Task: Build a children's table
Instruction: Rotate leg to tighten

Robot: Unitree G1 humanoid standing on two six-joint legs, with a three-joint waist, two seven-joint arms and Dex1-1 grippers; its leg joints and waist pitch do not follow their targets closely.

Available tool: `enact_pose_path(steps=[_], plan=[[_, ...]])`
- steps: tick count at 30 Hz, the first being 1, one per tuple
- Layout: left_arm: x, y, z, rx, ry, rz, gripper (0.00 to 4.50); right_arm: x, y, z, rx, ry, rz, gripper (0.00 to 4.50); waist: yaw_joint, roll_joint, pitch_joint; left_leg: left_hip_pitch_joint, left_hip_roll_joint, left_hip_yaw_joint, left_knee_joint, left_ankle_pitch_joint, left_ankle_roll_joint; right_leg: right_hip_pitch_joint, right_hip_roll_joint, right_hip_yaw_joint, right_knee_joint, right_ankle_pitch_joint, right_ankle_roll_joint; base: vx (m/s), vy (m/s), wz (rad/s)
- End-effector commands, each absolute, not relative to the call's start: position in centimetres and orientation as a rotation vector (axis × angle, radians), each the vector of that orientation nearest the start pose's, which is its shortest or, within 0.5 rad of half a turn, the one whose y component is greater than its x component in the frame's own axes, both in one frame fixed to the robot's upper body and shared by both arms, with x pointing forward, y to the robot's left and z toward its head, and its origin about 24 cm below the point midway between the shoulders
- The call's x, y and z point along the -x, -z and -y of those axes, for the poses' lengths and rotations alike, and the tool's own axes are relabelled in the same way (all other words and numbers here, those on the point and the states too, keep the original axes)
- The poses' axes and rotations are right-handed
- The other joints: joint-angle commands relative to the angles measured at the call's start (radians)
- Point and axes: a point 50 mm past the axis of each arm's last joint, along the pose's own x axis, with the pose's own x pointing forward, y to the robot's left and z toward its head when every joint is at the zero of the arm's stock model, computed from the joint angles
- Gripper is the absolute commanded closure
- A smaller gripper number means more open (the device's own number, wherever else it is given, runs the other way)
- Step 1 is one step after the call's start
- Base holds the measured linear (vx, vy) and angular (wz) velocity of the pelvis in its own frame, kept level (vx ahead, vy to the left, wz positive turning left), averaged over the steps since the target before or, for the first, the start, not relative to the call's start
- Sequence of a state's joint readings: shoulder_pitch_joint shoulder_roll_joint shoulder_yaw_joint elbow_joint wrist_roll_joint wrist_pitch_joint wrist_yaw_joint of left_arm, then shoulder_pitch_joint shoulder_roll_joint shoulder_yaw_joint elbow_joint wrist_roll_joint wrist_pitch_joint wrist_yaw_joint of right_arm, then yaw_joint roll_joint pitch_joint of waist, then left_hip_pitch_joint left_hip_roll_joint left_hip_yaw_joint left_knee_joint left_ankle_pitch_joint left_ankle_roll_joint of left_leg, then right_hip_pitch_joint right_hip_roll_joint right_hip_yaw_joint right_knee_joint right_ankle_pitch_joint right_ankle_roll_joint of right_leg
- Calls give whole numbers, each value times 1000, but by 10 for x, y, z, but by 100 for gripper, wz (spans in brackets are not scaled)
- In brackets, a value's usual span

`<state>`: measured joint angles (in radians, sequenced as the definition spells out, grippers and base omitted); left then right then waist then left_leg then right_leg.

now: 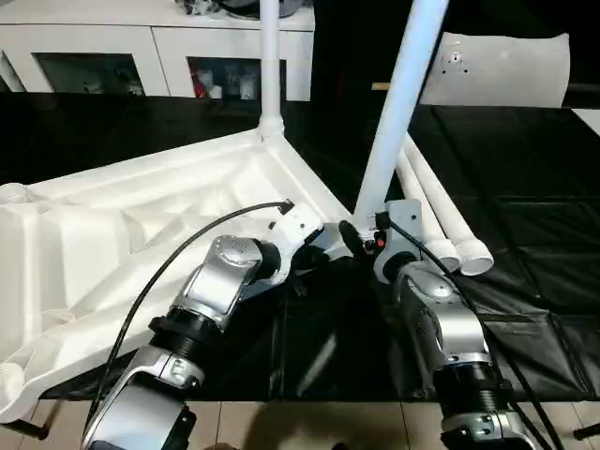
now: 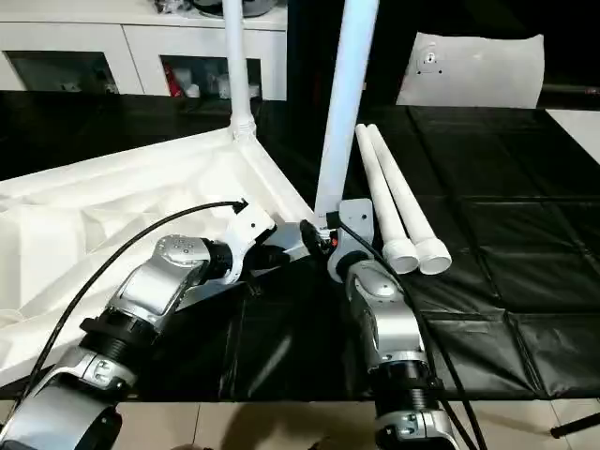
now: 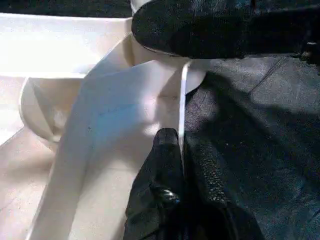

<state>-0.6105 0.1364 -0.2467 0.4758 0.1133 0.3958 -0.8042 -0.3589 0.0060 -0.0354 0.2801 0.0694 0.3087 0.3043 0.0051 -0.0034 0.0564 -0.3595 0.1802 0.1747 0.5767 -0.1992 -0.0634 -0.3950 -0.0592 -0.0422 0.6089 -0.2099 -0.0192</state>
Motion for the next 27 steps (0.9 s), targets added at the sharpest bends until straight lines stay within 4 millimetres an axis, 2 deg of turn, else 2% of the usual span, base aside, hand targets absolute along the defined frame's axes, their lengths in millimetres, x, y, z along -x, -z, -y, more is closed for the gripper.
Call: enact_pose_path(steps=[1, 3, 4, 5, 7, 11, 14, 16, 17, 18, 19, 21, 27], plan=[[-327, -63, -68, -324, 1059, -361, 450, -300, -49, 72, -129, -689, -218, 57, 8, -5, -58, -6, 42, -14, -56, -74, 87, 61, -77, 49, -71, -28, -222, 0, 0, 0], [-325, -62, -78, -345, 1095, -365, 450, -298, -50, 86, -80, -740, -211, 23, 5, -4, -57, -7, 42, -12, -54, -72, 101, 60, -76, 47, -70, -14, -230, 0, 0, 0], [-325, -62, -78, -345, 1095, -365, 450, -298, -50, 86, -80, -740, -211, 23, 6, -4, -56, -8, 42, -13, -54, -76, 103, 59, -77, 47, -71, -22, -232, 0, 0, 0], [-324, -62, -83, -357, 1121, -364, 450, -297, -50, 93, -51, -767, -210, 21, 5, -4, -55, -5, 44, -10, -54, -88, 100, 56, -77, 48, -73, -39, -235, 0, 0, 0], [-321, -61, -96, -394, 1204, -365, 450, -296, -52, 113, 14, -830, -204, 7, 10, -4, -57, -6, 43, -12, -53, -93, 95, 59, -76, 46, -74, -58, -230, 0, 0, 0], [-318, -61, -106, -408, 1283, -374, 450, -296, -56, 128, 64, -902, -205, 7, 7, 0, -60, -4, 48, -10, -50, -67, 105, 57, -75, 47, -61, 21, -259, 0, 0, 0], [-310, -60, -120, -473, 1455, -414, 450, -294, -62, 145, 125, -1048, -230, 7, 11, 1, -63, -3, 49, -11, -45, -45, 130, 59, -75, 46, -50, 103, -285, 0, 0, 0], [-310, -61, -123, -480, 1484, -428, 450, -293, -64, 148, 149, -1086, -242, 7, 16, 0, -62, 0, 50, -9, -44, -53, 139, 57, -76, 45, -49, 102, -294, 0, 0, 0], [-310, -61, -125, -487, 1506, -436, 450, -292, -64, 150, 171, -1126, -252, 7, 25, 2, -60, 4, 54, -8, -45, -68, 132, 54, -78, 44, -52, 68, -295, 0, 0, 0], [-310, -62, -126, -493, 1518, -441, 450, -292, -64, 151, 184, -1147, -258, 7, 29, -2, -60, 5, 55, -7, -45, -74, 127, 54, -78, 44, -53, 53, -293, 0, 0, 0], [-310, -62, -127, -497, 1527, -445, 450, -291, -64, 151, 195, -1164, -263, 7, 33, 0, -59, 7, 56, -6, -46, -80, 122, 52, -78, 44, -53, 40, -292, 0, 0, 0], [-310, -63, -129, -525, 1569, -457, 450, -289, -64, 153, 209, -1229, -280, 7, 42, -2, -59, 5, 56, -6, -46, -91, 106, 54, -80, 44, -53, 8, -286, 0, 0, 0], [-308, -64, -133, -566, 1640, -480, 450, -286, -66, 151, 228, -1329, -292, 7, 51, -6, -57, 4, 54, -6, -46, -98, 91, 53, -80, 44, -55, -34, -264, 0, 0, 0]])
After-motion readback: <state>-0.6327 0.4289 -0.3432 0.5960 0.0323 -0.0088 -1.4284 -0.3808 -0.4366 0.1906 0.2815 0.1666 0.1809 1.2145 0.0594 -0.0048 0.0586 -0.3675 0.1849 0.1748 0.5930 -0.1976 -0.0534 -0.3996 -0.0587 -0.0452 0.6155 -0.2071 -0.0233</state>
